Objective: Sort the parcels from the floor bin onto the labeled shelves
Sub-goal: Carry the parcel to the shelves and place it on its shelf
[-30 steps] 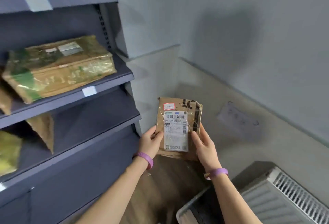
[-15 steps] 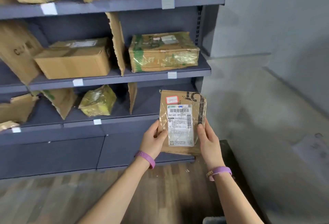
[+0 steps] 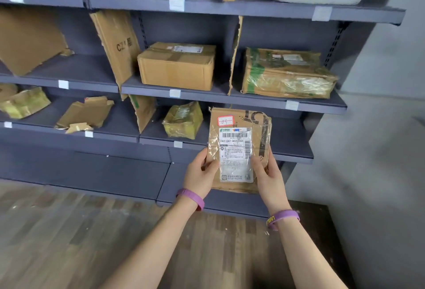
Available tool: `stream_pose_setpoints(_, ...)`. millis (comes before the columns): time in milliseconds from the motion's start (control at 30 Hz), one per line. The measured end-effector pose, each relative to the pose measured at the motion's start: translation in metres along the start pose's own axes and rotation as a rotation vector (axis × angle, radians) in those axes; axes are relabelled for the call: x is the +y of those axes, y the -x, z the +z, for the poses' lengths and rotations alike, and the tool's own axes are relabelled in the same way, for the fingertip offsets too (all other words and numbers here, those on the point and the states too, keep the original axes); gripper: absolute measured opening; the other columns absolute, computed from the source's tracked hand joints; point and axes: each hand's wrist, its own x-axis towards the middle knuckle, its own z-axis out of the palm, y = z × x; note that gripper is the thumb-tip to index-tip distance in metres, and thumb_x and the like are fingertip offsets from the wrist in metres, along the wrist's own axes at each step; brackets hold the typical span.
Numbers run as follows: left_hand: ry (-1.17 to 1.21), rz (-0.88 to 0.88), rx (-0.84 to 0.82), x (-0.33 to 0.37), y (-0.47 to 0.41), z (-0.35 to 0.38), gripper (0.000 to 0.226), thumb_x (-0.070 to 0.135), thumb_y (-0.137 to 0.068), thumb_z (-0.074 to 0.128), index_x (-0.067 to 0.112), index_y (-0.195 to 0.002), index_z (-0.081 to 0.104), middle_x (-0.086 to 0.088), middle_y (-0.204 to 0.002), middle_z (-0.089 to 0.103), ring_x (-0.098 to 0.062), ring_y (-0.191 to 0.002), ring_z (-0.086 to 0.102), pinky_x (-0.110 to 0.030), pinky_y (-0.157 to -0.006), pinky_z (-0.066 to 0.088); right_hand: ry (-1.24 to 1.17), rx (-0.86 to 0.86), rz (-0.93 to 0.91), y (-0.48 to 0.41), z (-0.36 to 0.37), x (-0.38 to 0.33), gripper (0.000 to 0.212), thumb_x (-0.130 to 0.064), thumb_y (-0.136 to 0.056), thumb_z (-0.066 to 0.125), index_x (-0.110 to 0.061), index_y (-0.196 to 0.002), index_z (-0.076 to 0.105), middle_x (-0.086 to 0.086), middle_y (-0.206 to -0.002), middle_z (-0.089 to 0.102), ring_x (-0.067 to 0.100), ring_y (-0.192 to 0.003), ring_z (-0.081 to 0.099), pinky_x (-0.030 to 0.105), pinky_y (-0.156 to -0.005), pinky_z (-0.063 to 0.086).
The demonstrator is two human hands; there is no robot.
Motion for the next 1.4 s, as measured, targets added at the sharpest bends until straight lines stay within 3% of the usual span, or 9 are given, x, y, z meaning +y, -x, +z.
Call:
stream_pose_setpoints(67, -0.02, -0.001, 0.032, -0.006, -0.002, -0.033, 0.02, 0.012, -0.093, 0.051, 0.029, -0.084, 0.057, 0.017, -0.057, 0.048, 0.003, -0.058, 0.043, -0.008, -0.055, 0.033, -0.006, -0.032, -0.047, 0.006, 0.035, -0.007, 0.045, -0.04, -0.098, 0.052, -0.042, -0.141, 0.04, -0.022, -0.13, 0.06, 0.001, -0.121, 0.055, 0.04, -0.106, 0.045)
stream_pose_setpoints(200, -0.028, 0.009, 0.052, -0.022, -0.006, -0.099, 0.014, 0.013, -0.094, 0.05, 0.014, -0.103, 0.061, -0.021, -0.086, 0.058, -0.022, -0.072, 0.05, -0.026, -0.069, 0.041, 0.075, -0.027, -0.121, 0.015, 0.104, -0.018, 0.044, -0.038, -0.098, 0.051, -0.04, -0.141, 0.041, -0.011, -0.141, 0.049, 0.006, -0.135, 0.038, 0.044, -0.113, 0.036)
stream_pose_setpoints(333, -0.022, 0.027, 0.108, -0.033, -0.004, -0.162, 0.016, 0.013, -0.094, 0.05, 0.019, -0.104, 0.061, -0.016, -0.089, 0.063, -0.028, -0.083, 0.057, -0.032, -0.076, 0.049, 0.149, -0.037, -0.084, 0.022, 0.165, -0.028, 0.048, -0.041, -0.097, 0.051, -0.042, -0.143, 0.037, -0.009, -0.141, 0.042, -0.002, -0.132, 0.025, 0.038, -0.116, 0.027)
stream_pose_setpoints(567, -0.015, 0.013, 0.208, -0.04, -0.01, -0.246, 0.024, 0.015, -0.096, 0.05, 0.034, -0.109, 0.056, 0.022, -0.094, 0.065, 0.004, -0.088, 0.061, -0.009, -0.066, 0.046, 0.14, -0.145, -0.149, 0.017, 0.247, -0.053, 0.051, -0.04, -0.097, 0.052, -0.044, -0.145, 0.034, -0.013, -0.141, 0.037, -0.022, -0.122, 0.023, 0.018, -0.105, 0.027)
stream_pose_setpoints(767, -0.015, -0.003, 0.279, -0.05, -0.027, -0.294, 0.023, 0.017, -0.096, 0.051, 0.03, -0.115, 0.055, 0.025, -0.1, 0.062, 0.022, -0.084, 0.055, 0.0, -0.058, 0.043, 0.129, -0.212, -0.156, -0.006, 0.303, -0.053, 0.058, -0.037, -0.098, 0.052, -0.032, -0.151, 0.029, -0.008, -0.143, 0.035, -0.034, -0.112, 0.023, -0.01, -0.085, 0.026)
stream_pose_setpoints(867, 0.0, -0.005, 0.328, -0.054, -0.042, -0.319, 0.023, 0.016, -0.095, 0.052, 0.032, -0.111, 0.057, 0.024, -0.095, 0.065, 0.02, -0.084, 0.057, 0.0, -0.059, 0.043, 0.101, -0.236, -0.176, -0.024, 0.335, -0.055, 0.056, -0.037, -0.098, 0.052, -0.036, -0.149, 0.03, -0.008, -0.138, 0.037, -0.031, -0.107, 0.031, -0.003, -0.091, 0.032)
stream_pose_setpoints(1033, 0.001, -0.019, 0.439, -0.058, -0.076, -0.372, 0.026, 0.013, -0.094, 0.052, 0.036, -0.103, 0.061, 0.025, -0.089, 0.069, 0.009, -0.086, 0.062, -0.002, -0.064, 0.042, 0.088, -0.328, -0.247, -0.068, 0.405, -0.064, 0.054, -0.029, -0.099, 0.052, -0.036, -0.148, 0.031, 0.003, -0.128, 0.047, -0.029, -0.092, 0.04, -0.009, -0.079, 0.028)
stream_pose_setpoints(1200, -0.027, -0.022, 0.589, -0.058, -0.108, -0.433, 0.03, 0.01, -0.094, 0.053, 0.036, -0.106, 0.061, 0.024, -0.092, 0.068, 0.009, -0.089, 0.061, 0.0, -0.069, 0.041, 0.039, -0.456, -0.262, -0.108, 0.479, -0.08, 0.052, -0.029, -0.097, 0.053, -0.036, -0.146, 0.035, -0.004, -0.131, 0.045, -0.019, -0.119, 0.03, 0.012, -0.105, 0.026)
stream_pose_setpoints(1400, -0.013, -0.031, 0.736, -0.064, -0.128, -0.497, 0.033, 0.007, -0.093, 0.055, 0.032, -0.114, 0.059, 0.021, -0.102, 0.067, 0.013, -0.092, 0.06, -0.004, -0.077, 0.044, 0.006, -0.559, -0.308, -0.128, 0.559, -0.095, 0.046, -0.025, -0.096, 0.056, -0.038, -0.139, 0.044, -0.005, -0.126, 0.05, -0.027, -0.109, 0.032, -0.007, -0.089, 0.026)
